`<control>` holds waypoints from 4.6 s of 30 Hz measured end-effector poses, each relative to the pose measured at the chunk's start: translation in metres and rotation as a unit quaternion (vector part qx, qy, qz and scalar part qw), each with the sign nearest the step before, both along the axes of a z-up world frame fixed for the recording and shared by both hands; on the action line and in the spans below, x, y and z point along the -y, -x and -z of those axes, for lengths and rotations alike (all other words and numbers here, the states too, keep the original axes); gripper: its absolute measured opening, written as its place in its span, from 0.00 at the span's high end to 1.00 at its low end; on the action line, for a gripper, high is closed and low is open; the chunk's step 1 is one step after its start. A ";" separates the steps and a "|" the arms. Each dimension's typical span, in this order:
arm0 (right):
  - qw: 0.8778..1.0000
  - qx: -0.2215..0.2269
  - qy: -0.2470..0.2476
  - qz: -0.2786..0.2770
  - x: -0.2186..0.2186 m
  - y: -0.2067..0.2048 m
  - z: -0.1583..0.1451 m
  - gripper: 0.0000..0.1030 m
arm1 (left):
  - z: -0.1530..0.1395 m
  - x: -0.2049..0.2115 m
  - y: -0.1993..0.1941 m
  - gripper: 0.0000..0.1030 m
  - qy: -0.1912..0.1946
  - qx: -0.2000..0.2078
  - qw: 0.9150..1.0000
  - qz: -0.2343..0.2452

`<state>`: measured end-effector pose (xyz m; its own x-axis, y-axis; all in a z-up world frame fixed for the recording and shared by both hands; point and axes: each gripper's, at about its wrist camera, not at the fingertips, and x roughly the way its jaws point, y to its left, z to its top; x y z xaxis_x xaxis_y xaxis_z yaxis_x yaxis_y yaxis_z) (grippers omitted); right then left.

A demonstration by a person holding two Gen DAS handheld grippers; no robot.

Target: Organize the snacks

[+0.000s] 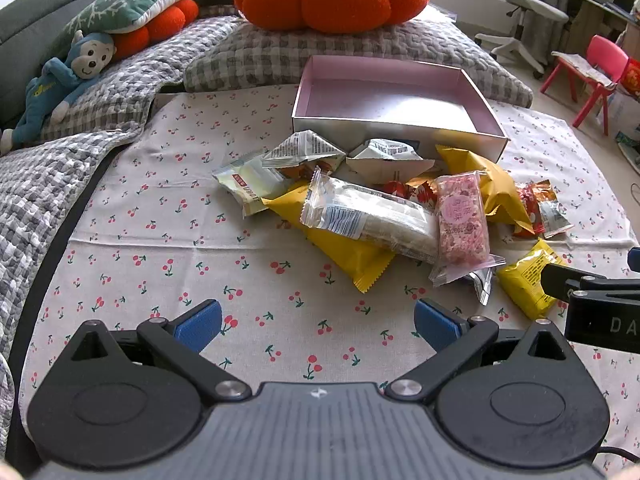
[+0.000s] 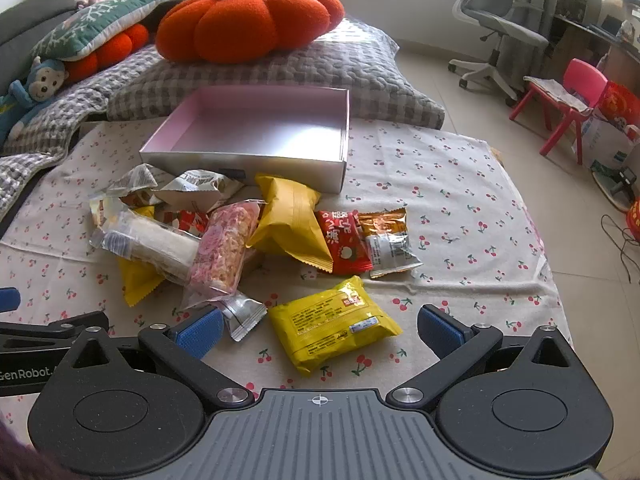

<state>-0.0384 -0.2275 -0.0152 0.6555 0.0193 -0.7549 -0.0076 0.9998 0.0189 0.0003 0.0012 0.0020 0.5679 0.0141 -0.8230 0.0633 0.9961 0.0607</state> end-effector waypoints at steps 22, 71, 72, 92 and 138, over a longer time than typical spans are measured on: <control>1.000 -0.004 -0.002 -0.001 0.000 0.000 0.001 0.00 | -0.004 0.000 -0.002 0.00 0.001 0.002 1.000 0.000; 0.997 -0.070 -0.029 -0.023 0.009 -0.025 -0.006 0.00 | -0.007 -0.008 -0.016 0.00 -0.026 0.035 0.999 0.023; 0.996 -0.075 -0.038 -0.023 0.013 -0.029 -0.007 0.00 | -0.008 -0.010 -0.020 0.01 -0.018 0.034 0.999 0.027; 0.942 -0.146 -0.292 -0.078 0.035 -0.092 0.031 0.12 | 0.018 -0.047 -0.090 0.36 0.183 -0.056 0.979 0.066; 0.932 -0.113 -0.342 -0.047 0.035 -0.101 0.067 0.77 | 0.054 -0.038 -0.097 0.76 0.326 -0.201 0.910 0.156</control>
